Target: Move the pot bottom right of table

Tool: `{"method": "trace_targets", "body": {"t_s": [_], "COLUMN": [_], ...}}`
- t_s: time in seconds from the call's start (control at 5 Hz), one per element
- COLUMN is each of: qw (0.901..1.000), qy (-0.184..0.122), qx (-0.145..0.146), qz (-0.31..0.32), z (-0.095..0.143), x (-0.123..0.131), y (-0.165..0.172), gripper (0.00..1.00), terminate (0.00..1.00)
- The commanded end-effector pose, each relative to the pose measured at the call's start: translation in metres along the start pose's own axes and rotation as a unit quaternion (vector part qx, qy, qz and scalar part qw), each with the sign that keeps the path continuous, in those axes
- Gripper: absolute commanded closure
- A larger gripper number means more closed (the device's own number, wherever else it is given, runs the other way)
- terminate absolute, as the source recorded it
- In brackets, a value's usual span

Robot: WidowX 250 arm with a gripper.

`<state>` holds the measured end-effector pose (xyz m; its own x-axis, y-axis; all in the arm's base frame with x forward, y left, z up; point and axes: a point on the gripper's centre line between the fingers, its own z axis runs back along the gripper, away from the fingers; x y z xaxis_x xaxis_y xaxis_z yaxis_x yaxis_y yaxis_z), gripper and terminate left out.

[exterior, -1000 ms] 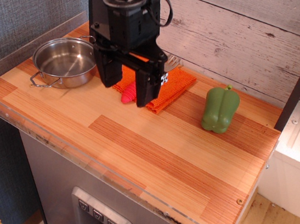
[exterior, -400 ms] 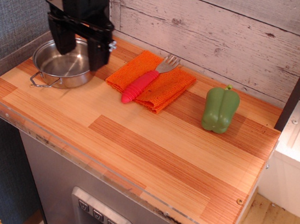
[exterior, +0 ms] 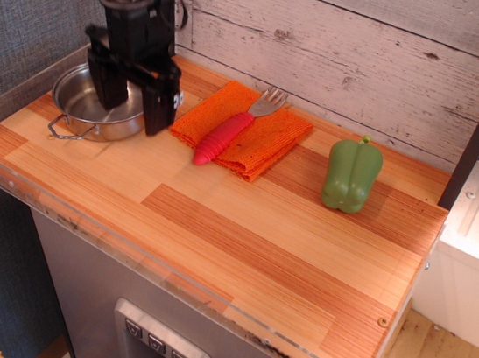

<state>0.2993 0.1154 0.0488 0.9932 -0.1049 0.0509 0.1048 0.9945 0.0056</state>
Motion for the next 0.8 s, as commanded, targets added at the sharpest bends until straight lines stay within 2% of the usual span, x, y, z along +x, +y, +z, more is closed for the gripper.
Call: {"method": "trace_targets", "body": {"t_s": [0.0, 0.2, 0.4, 0.6], "qw": [0.9998, 0.9999, 0.9997, 0.9996], "qy": [-0.006, 0.009, 0.024, 0.027], "qx": [0.018, 0.011, 0.004, 0.001], "qz": [-0.006, -0.004, -0.004, -0.008], "z": [-0.005, -0.017, -0.031, -0.033], "x": [0.008, 0.007, 0.007, 0.007], "y": [0.033, 0.033, 0.027, 0.023], "gripper": [0.0, 0.0, 1.0, 1.0], "terminate": [0.0, 0.0, 0.0, 0.0]}}
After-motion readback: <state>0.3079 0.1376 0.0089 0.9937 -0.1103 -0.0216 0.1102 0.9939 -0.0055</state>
